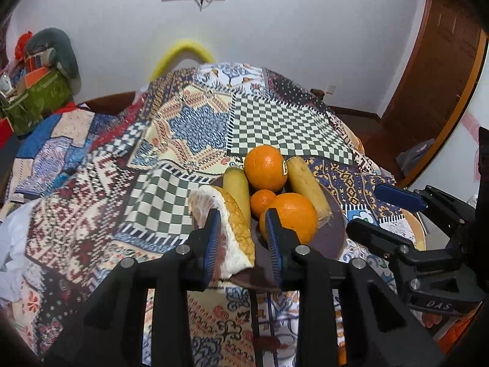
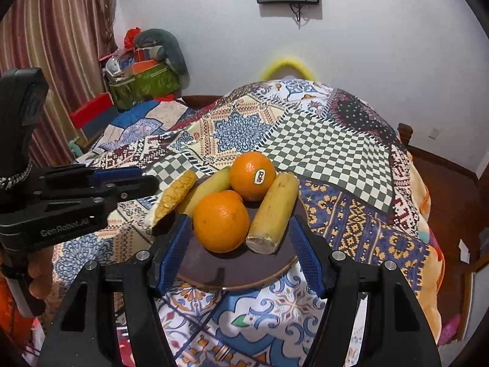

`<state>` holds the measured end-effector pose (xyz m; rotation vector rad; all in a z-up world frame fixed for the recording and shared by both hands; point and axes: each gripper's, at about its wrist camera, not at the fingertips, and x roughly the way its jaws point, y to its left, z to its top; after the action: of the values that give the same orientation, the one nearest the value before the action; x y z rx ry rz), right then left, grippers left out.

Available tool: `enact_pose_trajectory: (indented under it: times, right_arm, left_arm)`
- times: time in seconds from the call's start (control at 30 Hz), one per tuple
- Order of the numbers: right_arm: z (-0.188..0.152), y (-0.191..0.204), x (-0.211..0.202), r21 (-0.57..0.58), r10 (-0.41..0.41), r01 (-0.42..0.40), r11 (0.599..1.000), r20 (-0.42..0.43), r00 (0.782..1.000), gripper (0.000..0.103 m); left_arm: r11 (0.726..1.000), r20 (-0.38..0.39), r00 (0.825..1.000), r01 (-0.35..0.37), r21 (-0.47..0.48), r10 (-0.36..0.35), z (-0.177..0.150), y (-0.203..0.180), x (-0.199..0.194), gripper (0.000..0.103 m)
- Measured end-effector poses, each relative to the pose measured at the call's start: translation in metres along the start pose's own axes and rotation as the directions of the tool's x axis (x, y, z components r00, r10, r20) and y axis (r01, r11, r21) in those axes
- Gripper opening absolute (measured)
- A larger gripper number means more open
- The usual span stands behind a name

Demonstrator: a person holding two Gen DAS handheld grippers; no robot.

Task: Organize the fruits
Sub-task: 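Lower the pomelo segment onto the plate with the left tool while the right tool sets the orange there, then grasp the second pomelo segment from the quilt with the left tool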

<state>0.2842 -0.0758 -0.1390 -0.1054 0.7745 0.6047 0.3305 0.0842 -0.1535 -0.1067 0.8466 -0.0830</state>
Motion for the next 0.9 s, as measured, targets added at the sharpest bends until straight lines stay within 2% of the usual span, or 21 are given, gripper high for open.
enact_pose_trajectory:
  times: [0.23,0.47,0.6,0.77,0.9]
  right_arm:
    - [-0.006,0.010,-0.034,-0.006,-0.008,0.008,1.000,0.030,1.000,0.063]
    - [-0.025,0.022,-0.070,-0.010,-0.013,0.013,1.000,0.044,0.999,0.064]
    - [-0.040,0.028,-0.087,-0.012,-0.023,0.023,1.000,0.042,0.999,0.064]
    - [-0.060,0.032,-0.104,-0.008,-0.048,0.049,0.999,0.039,0.998,0.065]
    - [-0.076,0.030,-0.114,0.008,-0.066,0.066,0.998,0.033,0.997,0.069]
  left_arm:
    - [1.000,0.035,0.999,-0.027,0.010,0.027,-0.015,-0.003,-0.047,0.029]
    - [0.999,0.034,0.999,-0.038,0.017,0.038,-0.042,-0.011,-0.083,0.029]
    - [0.999,0.035,0.999,-0.030,0.020,0.029,-0.059,-0.017,-0.099,0.040]
    - [0.999,0.011,1.000,-0.009,0.045,0.008,-0.086,-0.031,-0.115,0.044]
    - [0.998,-0.011,1.000,-0.001,0.068,0.002,-0.109,-0.046,-0.122,0.059]
